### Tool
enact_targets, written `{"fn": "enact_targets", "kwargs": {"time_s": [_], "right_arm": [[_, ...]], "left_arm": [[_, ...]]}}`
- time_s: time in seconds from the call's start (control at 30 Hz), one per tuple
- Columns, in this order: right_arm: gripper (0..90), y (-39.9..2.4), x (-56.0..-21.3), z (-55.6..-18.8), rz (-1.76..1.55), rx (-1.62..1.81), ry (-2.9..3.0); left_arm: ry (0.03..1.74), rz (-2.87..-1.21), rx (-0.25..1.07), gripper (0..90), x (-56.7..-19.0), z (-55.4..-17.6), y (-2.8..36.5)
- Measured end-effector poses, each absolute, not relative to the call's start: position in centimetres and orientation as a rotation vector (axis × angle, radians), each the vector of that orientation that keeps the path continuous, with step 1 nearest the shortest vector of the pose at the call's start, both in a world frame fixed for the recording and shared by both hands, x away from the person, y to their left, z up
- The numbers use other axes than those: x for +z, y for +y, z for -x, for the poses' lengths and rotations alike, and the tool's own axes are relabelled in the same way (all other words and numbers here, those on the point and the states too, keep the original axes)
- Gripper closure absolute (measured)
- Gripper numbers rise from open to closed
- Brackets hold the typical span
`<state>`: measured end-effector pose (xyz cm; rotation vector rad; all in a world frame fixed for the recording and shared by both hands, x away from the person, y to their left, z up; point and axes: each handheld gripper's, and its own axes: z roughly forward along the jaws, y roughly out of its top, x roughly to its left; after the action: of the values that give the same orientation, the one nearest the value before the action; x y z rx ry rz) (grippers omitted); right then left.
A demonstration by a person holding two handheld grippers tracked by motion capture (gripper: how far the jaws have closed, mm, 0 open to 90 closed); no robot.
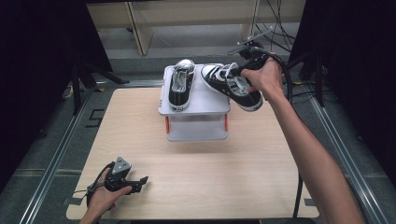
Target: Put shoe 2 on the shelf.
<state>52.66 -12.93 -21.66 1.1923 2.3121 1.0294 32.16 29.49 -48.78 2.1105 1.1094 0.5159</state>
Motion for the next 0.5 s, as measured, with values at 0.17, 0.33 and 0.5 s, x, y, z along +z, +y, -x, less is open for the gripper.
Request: {"fn": "enact_targets", "kwargs": {"time_s": [0.17,0.33,0.5], "right_arm": [[87.1,-11.5,-21.8,-54.9,-1.276,1.026,2.246],[87.1,-9.9,-22.5,-56.7,-1.347,1.005,2.178],[87.1,-8.4,-23.3,-57.8,-1.404,0.99,2.138]], "left_arm": [[1.075,-2.11,0.521,15.4,-48.7,-32.3,29.5],[1.079,-2.124,0.514,15.4,-48.7,-32.1,29.5],[1.089,-2.104,0.502,15.4,-48.6,-31.9,29.3]]}}
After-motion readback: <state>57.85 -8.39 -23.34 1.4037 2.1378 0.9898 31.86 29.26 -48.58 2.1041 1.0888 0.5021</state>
